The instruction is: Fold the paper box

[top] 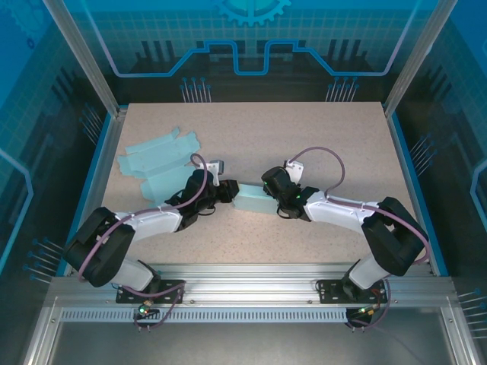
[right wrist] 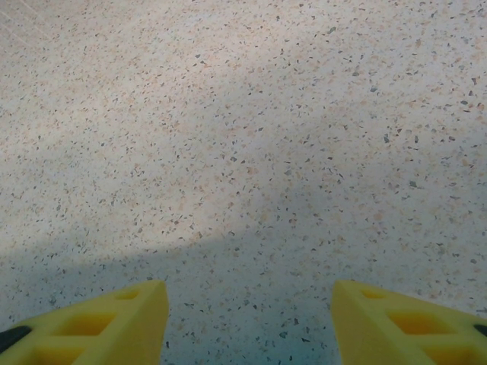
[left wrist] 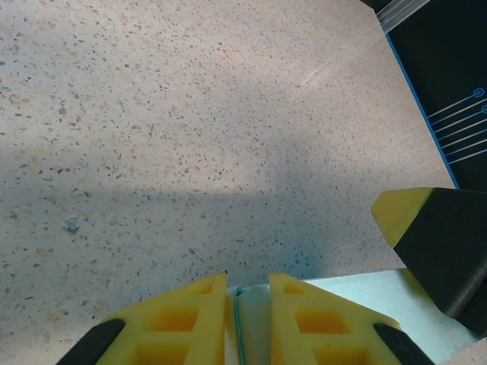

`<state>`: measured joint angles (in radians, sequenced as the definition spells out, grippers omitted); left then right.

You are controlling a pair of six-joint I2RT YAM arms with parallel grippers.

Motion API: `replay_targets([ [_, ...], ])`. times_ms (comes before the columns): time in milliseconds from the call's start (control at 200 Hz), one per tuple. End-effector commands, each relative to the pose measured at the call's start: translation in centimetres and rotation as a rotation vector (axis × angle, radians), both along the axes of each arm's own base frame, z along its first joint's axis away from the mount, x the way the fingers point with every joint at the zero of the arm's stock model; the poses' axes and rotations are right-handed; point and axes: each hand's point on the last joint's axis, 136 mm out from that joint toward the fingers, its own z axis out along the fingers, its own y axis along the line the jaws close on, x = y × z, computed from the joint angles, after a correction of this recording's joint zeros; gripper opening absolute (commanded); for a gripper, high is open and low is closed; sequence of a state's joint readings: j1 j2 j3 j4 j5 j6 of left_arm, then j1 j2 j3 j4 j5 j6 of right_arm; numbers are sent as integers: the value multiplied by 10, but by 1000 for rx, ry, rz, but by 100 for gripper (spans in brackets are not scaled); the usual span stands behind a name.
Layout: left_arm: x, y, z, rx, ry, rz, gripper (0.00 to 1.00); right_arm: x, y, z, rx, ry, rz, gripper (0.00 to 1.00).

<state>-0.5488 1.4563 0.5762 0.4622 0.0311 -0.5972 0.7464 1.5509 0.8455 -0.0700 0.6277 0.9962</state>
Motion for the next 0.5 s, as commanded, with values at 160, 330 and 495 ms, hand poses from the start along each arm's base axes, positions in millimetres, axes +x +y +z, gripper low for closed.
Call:
replay_targets([
  [160, -60, 42, -109, 198, 334, 37, 22, -24, 7, 0, -162, 168, 184, 63],
  [330, -57, 41, -104, 205, 310, 46, 22, -12, 20, 45, -194, 145, 261, 71],
  [495, -56, 41, -102, 211, 297, 52, 22, -14, 32, 68, -140, 159, 340, 74],
])
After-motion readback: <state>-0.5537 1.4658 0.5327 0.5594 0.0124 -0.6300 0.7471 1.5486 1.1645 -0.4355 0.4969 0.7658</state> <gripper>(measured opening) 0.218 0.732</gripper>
